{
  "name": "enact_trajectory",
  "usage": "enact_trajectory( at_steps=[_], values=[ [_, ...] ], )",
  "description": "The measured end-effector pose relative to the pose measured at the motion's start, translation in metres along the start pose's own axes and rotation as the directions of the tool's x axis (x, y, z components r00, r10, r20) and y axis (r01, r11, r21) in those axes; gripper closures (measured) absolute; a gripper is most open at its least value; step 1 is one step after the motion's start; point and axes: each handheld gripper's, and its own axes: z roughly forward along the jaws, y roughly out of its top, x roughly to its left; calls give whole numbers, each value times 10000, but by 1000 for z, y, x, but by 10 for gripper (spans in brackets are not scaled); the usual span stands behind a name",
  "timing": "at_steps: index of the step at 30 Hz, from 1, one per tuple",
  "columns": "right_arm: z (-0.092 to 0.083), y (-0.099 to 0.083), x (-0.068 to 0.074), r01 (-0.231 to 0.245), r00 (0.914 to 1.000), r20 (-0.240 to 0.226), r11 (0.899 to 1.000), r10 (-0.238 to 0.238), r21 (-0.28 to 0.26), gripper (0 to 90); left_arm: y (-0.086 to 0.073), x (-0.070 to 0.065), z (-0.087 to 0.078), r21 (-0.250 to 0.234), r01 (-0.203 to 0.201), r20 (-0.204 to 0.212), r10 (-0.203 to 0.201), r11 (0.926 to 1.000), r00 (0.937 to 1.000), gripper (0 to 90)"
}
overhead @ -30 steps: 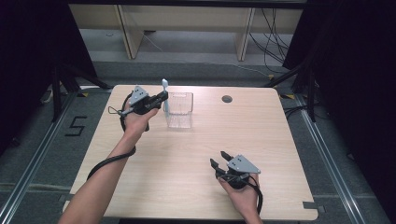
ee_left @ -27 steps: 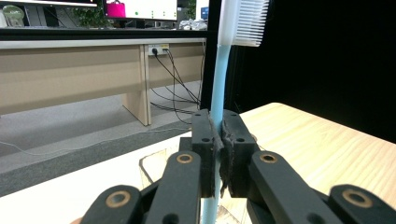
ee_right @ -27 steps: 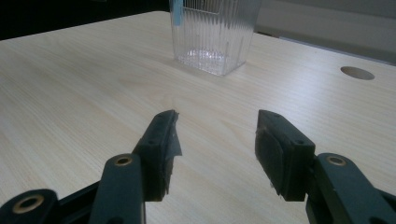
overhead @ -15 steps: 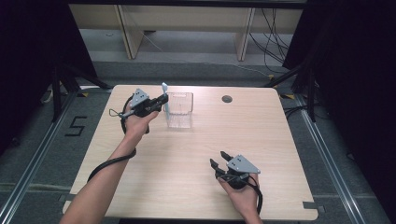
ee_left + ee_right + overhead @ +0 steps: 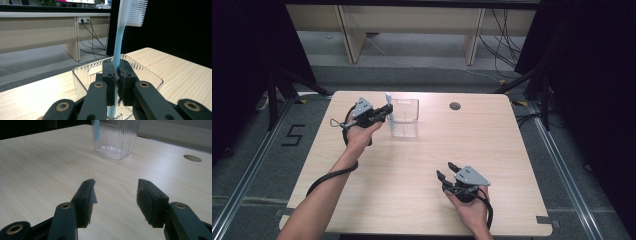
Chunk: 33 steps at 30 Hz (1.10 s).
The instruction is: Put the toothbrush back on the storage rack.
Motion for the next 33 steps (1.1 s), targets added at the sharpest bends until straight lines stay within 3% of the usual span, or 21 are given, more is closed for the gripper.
enact_trajectory(
  at_steps=[8, 16, 21, 23, 26, 32, 33],
  values=[
    [0, 0, 0, 71, 10000, 13, 10000, -71, -21, 489, -3, 0, 0, 67, 4, 22, -5, 10000, 10000, 841],
    [1, -1, 2, -186, 9998, -105, 9998, 187, 51, 489, -7, 0, 0, 158, 33, -2, -33, 9999, 10000, 839],
    [3, -1, 0, 76, 10000, -10, 9999, -76, -155, 489, -9, 1, -1, 180, 106, -34, -105, 9998, 9999, 832],
    [2, -1, 2, -243, 9996, -168, 9997, 244, 89, 489, -10, 2, -1, 206, 90, -34, -90, 9997, 10000, 827],
    [2, -1, 2, -40, 10000, -33, 10000, 40, 25, 489, -11, 2, -2, 259, 148, -42, -147, 9996, 9999, 820],
    [3, -1, 1, -19, 10000, 21, 10000, 20, -54, 488, -12, 3, -3, 347, 262, -60, -260, 9991, 9996, 710],
    [2, -2, 3, -262, 9997, -7, 9997, 262, 8, 487, -12, 3, -3, 395, 313, -80, -311, 9987, 9995, 668]
  ],
)
